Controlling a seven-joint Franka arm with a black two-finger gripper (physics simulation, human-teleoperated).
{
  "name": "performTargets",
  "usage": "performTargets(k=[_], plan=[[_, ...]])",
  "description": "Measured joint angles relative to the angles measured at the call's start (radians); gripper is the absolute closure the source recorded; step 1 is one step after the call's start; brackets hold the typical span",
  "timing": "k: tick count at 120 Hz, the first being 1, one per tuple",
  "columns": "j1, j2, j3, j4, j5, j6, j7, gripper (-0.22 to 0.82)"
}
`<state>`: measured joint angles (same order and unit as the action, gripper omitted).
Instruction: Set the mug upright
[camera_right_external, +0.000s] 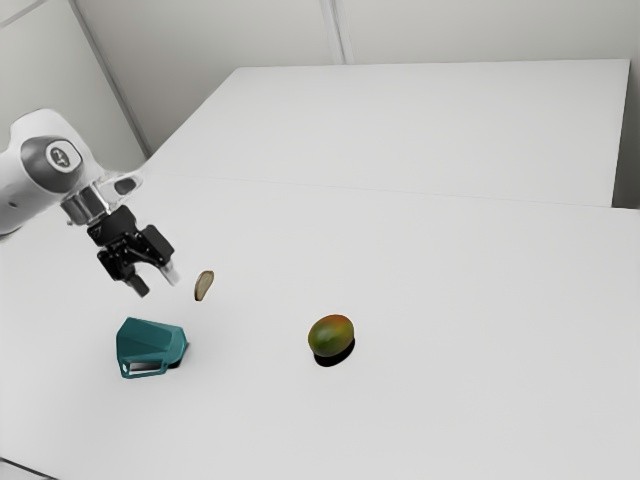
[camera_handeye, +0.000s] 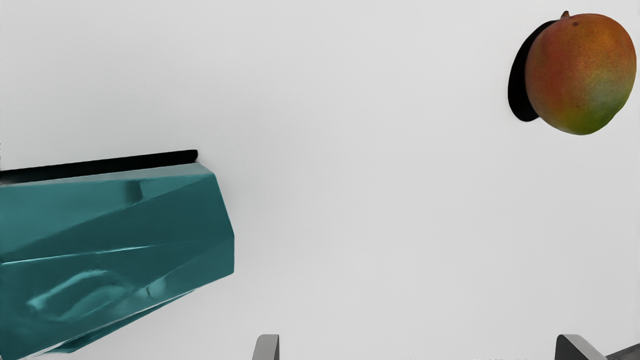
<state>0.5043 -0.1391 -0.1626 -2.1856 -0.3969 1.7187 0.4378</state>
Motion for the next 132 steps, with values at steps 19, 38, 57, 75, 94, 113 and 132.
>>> performTargets(k=[19,38,57,75,94,113,132], plan=[[0.083,-0.002,0.001,-0.052,-0.046,0.008,0.115,0.00],[0.179,0.004,0.002,-0.080,-0.071,0.011,0.224,0.00],[0.259,0.038,0.002,-0.079,-0.079,0.009,0.306,0.00],[0.311,0.103,0.003,-0.062,-0.089,0.007,0.368,0.00],[0.352,0.171,0.004,-0.029,-0.111,0.005,0.418,0.00],[0.350,0.234,0.007,0.002,-0.140,0.005,0.462,0.00],[0.345,0.270,0.008,0.019,-0.168,0.005,0.497,0.00]])
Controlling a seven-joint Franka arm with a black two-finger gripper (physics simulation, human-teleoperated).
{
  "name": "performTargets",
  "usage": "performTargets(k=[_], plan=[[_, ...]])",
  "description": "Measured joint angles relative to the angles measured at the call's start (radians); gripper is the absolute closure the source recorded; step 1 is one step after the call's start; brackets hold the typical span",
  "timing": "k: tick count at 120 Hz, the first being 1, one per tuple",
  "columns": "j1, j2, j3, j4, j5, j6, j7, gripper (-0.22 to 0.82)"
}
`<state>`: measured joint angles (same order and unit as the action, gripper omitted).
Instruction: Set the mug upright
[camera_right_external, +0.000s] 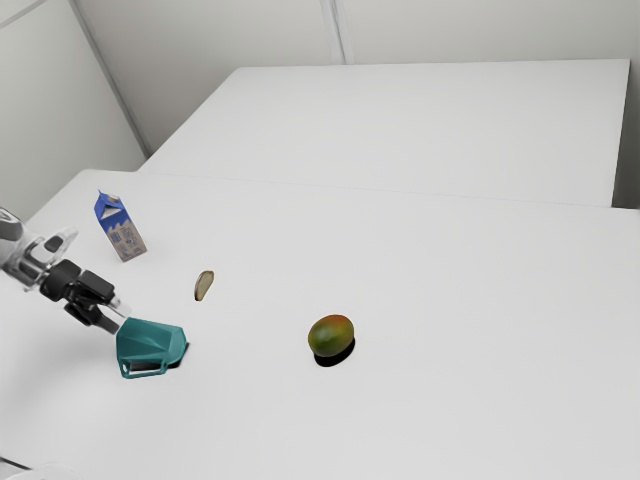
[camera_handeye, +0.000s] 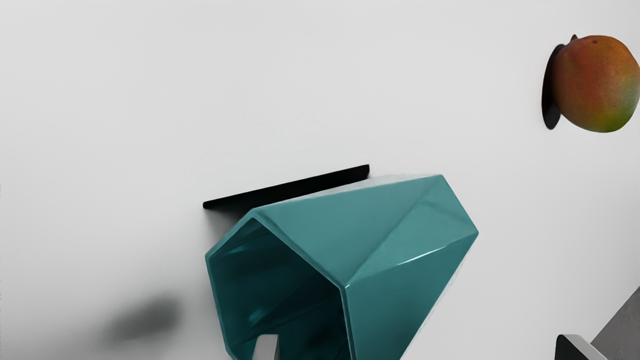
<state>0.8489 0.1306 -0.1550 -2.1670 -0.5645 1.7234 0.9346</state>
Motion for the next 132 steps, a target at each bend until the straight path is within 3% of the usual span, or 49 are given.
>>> performTargets(k=[48,93,132], plan=[[0.004,0.066,0.000,0.005,-0.045,-0.026,0.056,0.02],[0.006,0.082,0.000,0.005,-0.065,-0.074,0.083,0.43],[0.004,0.074,-0.003,0.005,-0.068,-0.084,0.097,0.67]])
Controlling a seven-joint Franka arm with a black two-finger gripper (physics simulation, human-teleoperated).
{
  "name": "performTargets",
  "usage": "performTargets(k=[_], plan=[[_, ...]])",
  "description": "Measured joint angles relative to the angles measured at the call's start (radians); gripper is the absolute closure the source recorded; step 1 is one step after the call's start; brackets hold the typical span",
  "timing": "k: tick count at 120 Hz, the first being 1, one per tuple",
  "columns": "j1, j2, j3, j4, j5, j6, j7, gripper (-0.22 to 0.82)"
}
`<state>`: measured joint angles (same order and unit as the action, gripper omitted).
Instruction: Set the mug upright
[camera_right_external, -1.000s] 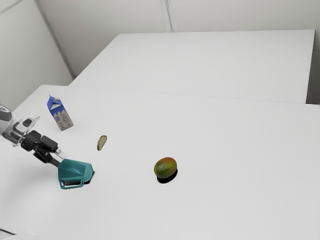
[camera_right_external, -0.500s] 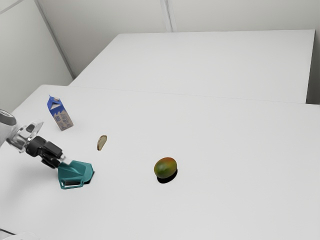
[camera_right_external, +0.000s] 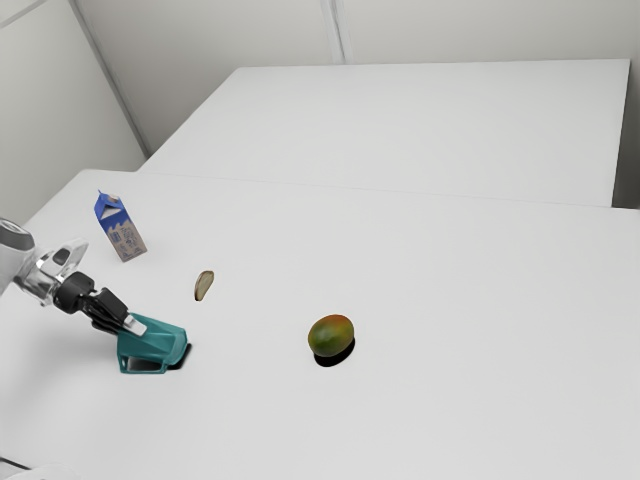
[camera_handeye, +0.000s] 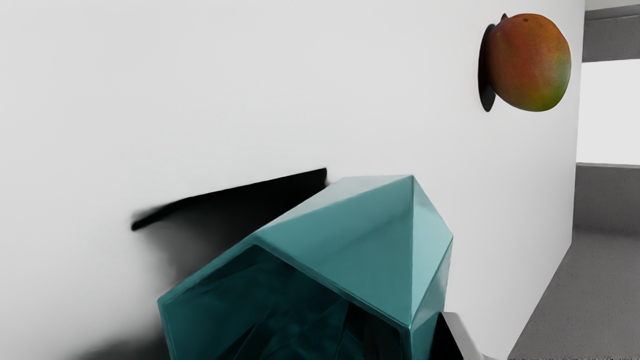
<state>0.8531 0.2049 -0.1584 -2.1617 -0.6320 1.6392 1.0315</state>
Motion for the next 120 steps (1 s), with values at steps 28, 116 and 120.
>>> performTargets(k=[28,116,120], plan=[[-0.002,-0.009,-0.003,0.000,0.002,-0.008,0.013,0.72],[-0.008,-0.192,-0.246,-0.004,0.173,0.163,-0.035,0.76],[-0.010,-0.198,-0.266,-0.005,0.197,0.183,-0.047,0.76]])
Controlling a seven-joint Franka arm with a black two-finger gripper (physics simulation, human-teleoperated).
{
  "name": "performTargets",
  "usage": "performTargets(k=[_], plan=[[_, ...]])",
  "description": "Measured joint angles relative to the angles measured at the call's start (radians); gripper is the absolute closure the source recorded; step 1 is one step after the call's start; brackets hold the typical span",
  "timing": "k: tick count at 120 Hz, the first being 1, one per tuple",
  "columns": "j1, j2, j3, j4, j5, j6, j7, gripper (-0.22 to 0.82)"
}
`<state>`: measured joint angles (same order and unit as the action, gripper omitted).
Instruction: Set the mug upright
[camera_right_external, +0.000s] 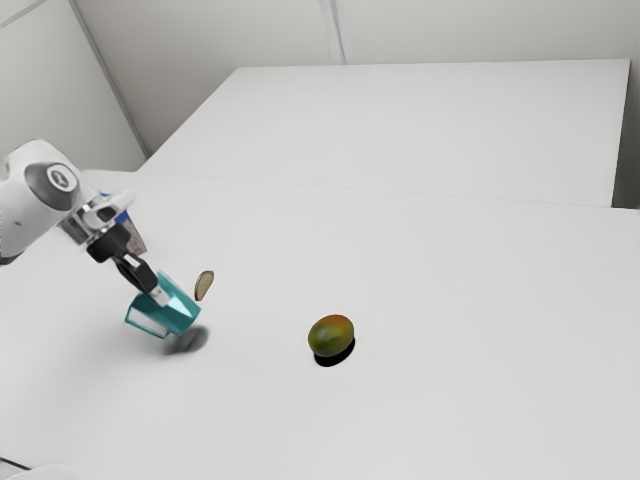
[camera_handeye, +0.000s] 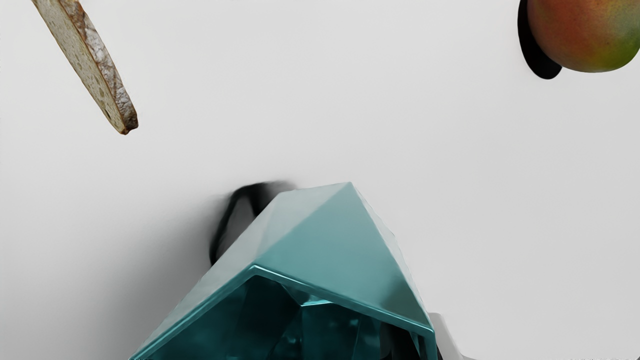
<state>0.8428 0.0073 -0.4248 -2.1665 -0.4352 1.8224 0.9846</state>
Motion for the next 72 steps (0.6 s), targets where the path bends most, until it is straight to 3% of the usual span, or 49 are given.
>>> performTargets(k=[31,72], plan=[[-0.032,-0.047,-0.121,-0.035,0.176,0.135,-0.131,0.76],[-0.003,-0.088,-0.217,-0.115,0.260,0.316,-0.301,0.78]])
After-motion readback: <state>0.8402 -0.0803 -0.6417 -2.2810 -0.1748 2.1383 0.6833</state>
